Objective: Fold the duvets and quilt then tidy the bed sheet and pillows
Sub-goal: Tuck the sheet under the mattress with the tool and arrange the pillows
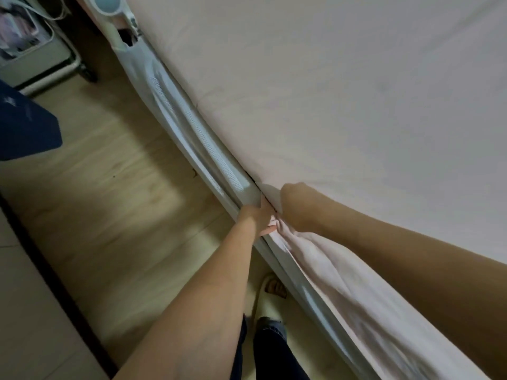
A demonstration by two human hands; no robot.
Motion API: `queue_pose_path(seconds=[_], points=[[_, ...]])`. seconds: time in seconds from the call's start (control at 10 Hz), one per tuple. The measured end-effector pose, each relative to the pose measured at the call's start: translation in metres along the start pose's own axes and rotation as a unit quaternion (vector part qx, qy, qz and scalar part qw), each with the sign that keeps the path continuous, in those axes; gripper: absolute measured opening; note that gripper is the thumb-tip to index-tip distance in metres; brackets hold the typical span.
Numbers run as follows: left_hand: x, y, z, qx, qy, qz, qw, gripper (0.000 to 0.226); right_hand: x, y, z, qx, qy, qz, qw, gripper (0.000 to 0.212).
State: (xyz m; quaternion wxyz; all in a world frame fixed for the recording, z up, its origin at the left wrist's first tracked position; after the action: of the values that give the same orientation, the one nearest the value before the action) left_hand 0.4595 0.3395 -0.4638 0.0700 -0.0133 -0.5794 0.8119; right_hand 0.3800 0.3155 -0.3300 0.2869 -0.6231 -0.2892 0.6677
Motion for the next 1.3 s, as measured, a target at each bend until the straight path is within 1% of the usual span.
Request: queue_pose_path(seconds=[0.1,0.2,0.3,0.4,0.5,0.6,0.7,0.8,0.9,1.0,1.1,1.2,1.3], points=[[-0.002,0.001,-0.013,-0.001,0.046,0.019,0.999,0.014,0.023,-0.023,0.015,0.030,0.080,0.052,0.995,0.004],[-0.005,-0.002,-0.020,0.021,0.092,0.067,0.993,0.052,0.032,-0.046,0.021,0.047,0.095,0.080,0.991,0.003],[-0.005,-0.014,-0.023,0.042,0.129,0.095,0.986,0.036,0.030,-0.066,0.031,0.070,0.103,0.090,0.988,0.009],[0.004,-0.018,-0.032,0.033,0.083,0.087,0.992,0.019,0.029,-0.084,0.034,0.065,0.076,0.083,0.991,0.016],[0.018,-0.020,-0.047,0.040,0.005,0.095,0.995,0.019,0.036,-0.099,0.034,0.043,0.052,0.087,0.994,0.025],[0.027,-0.027,-0.057,0.060,-0.070,0.098,0.991,0.014,0.042,-0.110,0.032,0.008,0.058,0.106,0.993,0.026],[0.024,-0.026,-0.060,0.098,-0.124,0.126,0.979,0.015,0.044,-0.109,0.031,-0.025,0.044,0.140,0.989,0.032],[0.028,-0.024,-0.072,0.102,-0.150,0.109,0.977,0.038,0.044,-0.103,0.033,-0.014,0.039,0.176,0.983,0.034],[0.028,-0.024,-0.075,0.096,-0.106,0.105,0.984,0.040,0.049,-0.102,0.035,0.006,0.050,0.187,0.981,0.034],[0.028,-0.027,-0.072,0.090,-0.050,0.106,0.989,0.035,0.052,-0.101,0.037,0.017,0.042,0.199,0.979,0.037],[0.016,-0.025,-0.068,0.125,0.091,0.161,0.975,0.042,0.057,-0.103,0.036,0.028,0.047,0.177,0.983,0.035],[0.020,-0.036,-0.064,0.163,0.206,0.158,0.952,0.032,0.058,-0.101,0.030,0.035,0.045,0.157,0.986,0.031],[0.029,-0.039,-0.060,0.189,0.184,0.117,0.957,0.030,0.055,-0.095,0.021,0.042,0.033,0.138,0.989,0.031]])
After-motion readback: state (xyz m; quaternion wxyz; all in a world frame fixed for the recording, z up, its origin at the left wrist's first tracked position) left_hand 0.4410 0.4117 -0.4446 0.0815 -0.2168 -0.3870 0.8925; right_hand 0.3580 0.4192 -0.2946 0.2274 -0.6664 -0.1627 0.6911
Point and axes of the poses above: each hand's wrist, its own y-axis towards the middle knuckle, its own x-axis out of the palm, z = x × y, the point moved 8 cm from there along y, towards the middle knuckle, and after that the axes turned 10 degrees about -y, right-handed, at the moved point
